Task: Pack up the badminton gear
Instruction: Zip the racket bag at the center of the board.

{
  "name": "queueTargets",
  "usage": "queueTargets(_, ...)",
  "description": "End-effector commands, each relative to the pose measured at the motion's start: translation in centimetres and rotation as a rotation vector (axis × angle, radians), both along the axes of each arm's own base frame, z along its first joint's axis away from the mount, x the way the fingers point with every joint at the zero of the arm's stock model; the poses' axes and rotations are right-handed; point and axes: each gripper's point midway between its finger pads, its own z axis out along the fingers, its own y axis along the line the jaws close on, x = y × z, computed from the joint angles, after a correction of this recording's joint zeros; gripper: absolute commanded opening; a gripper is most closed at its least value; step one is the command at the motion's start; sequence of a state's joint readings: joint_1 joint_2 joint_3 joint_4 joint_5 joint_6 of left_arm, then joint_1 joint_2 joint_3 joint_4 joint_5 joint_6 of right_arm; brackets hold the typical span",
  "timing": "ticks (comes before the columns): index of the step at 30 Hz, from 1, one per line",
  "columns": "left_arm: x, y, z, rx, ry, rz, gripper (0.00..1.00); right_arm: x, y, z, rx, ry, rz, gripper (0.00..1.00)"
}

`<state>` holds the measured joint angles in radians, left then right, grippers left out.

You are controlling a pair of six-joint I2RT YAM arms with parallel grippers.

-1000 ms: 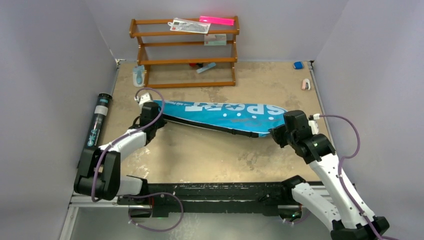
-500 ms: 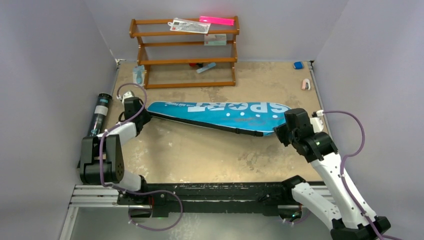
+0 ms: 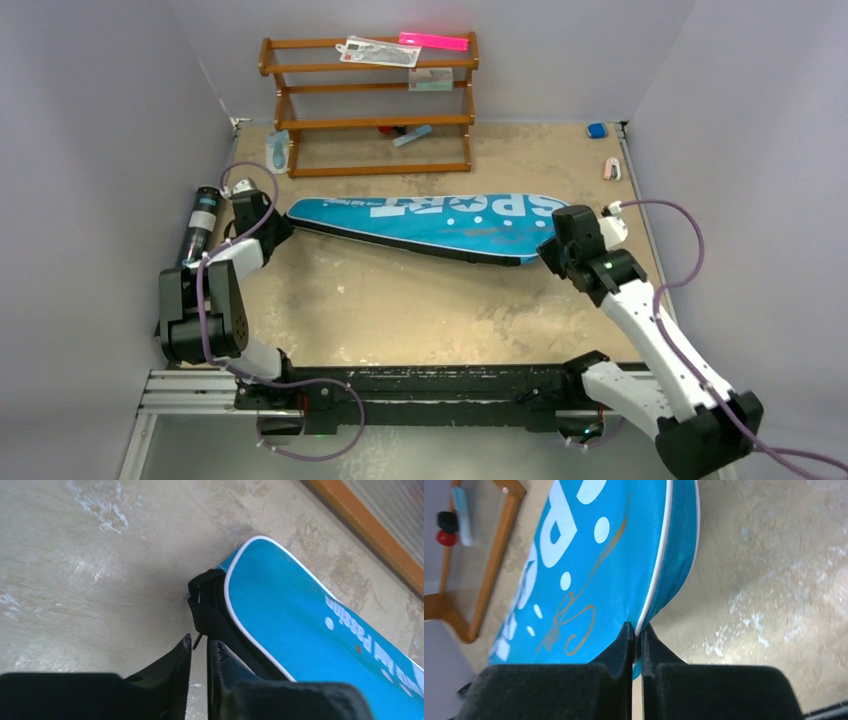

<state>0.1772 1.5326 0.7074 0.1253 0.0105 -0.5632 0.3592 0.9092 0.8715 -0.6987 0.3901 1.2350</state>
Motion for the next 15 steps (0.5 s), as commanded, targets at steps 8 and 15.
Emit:
queueTargets(8,3.2,-1.4,8.7,0.032,-0.228,-0.038,0.27,11.8,0.6,3.2,-0.291,-0.299,0.167,0.09)
queueTargets(15,2.8,-3.2,12.9,0.001,-0.297,-0.063,0.66,15.1,-0.9,4.0,-0.421,-0.264,0.191,0.96)
